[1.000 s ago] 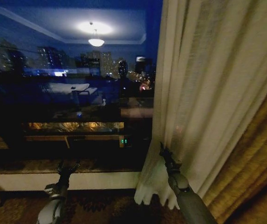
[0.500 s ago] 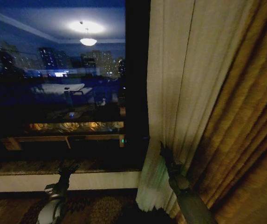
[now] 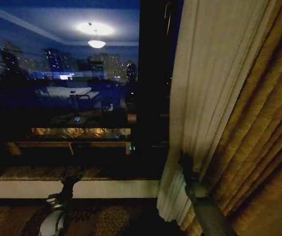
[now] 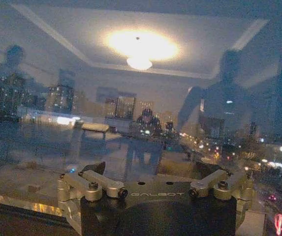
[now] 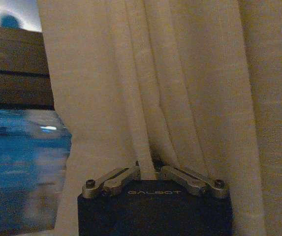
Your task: Open the curtains by pulling them apart, changing their state from closed to fully open.
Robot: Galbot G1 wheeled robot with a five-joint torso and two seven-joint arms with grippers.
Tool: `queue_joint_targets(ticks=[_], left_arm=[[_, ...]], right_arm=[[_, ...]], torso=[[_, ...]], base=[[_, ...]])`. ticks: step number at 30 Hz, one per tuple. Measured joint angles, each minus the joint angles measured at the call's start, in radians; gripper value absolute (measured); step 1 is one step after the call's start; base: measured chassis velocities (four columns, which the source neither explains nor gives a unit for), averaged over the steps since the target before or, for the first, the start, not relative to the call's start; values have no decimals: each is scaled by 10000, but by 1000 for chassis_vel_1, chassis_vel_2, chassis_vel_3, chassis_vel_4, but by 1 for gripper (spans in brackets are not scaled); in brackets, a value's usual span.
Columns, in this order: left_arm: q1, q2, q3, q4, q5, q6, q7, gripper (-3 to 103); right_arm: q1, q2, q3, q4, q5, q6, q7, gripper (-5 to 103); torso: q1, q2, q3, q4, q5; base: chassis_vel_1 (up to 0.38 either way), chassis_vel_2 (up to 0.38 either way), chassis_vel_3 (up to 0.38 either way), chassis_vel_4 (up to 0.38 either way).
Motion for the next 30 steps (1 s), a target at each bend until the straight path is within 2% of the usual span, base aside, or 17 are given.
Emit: queue_joint_targets(ticks=[3, 8, 16, 18, 19, 21, 24, 25, 26, 27, 28, 29, 30], left_arm=[[0, 0, 0, 0, 0, 0, 0, 100], [0, 0, 0, 0, 0, 0, 0, 100], [0, 0, 2, 0, 0, 0, 0, 100], [0, 0, 3, 0, 0, 0, 0, 100], [0, 0, 3, 0, 0, 0, 1, 100], [0, 0, 2, 1, 0, 0, 0, 100], [0, 0, 2, 0, 0, -1, 0, 100], [0, 0, 2, 0, 0, -1, 0, 100], [0, 0, 3, 0, 0, -1, 0, 100], [0, 0, 2, 0, 0, 0, 0, 100], [0, 0, 2, 0, 0, 0, 0, 100], [0, 0, 2, 0, 0, 0, 0, 100], [0, 0, 2, 0, 0, 0, 0, 100]], right_arm=[[81, -193, 214, -206, 23, -199, 750, 0], [80, -310, 410, -355, -16, -492, 1270, 0], [-90, -303, 413, -158, -16, -622, 1366, 0], [-438, -249, 180, 509, 302, -643, 870, -3], [-550, -216, 98, 714, 379, -640, 641, 2], [-648, -179, 28, 888, 387, -596, 424, 2], [-1150, -32, -253, 1594, 167, -150, -877, 18], [-1150, -32, -253, 1594, 167, -150, -877, 18], [-1286, -13, -339, 1749, 97, 43, -1213, 24], [-1455, 2, -453, 1939, 0, 227, -1480, 24], [-1575, 13, -528, 2071, -87, 282, -1574, 35], [-1714, 20, -592, 2226, -184, 297, -1625, 35], [-1845, 21, -643, 2381, -228, 299, -1655, 41]], torso=[[0, 0, 0, 1, -3], [-1, 1, -1, 3, -6], [0, 0, 0, 1, -5], [-1, 0, 0, 0, 0], [-1, 0, 1, 0, 0], [-2, 0, 1, 0, 3], [0, -1, 1, 0, -1], [0, -1, 1, 0, -1], [-1, -1, 1, 0, -2], [-1, 0, 1, 0, -5], [-1, -1, 1, 1, -4], [-1, 0, 0, 1, -2], [-1, 0, 0, 1, -3]], base=[[0, 0, 0, 0], [0, 0, 0, 0], [0, 0, 0, 0], [0, 0, 0, 0], [0, 0, 0, 0], [0, 0, 0, 0], [0, 0, 0, 0], [0, 0, 0, 0], [0, 0, 0, 0], [0, 0, 0, 0], [0, 0, 0, 0], [0, 0, 0, 0], [0, 0, 0, 0]])
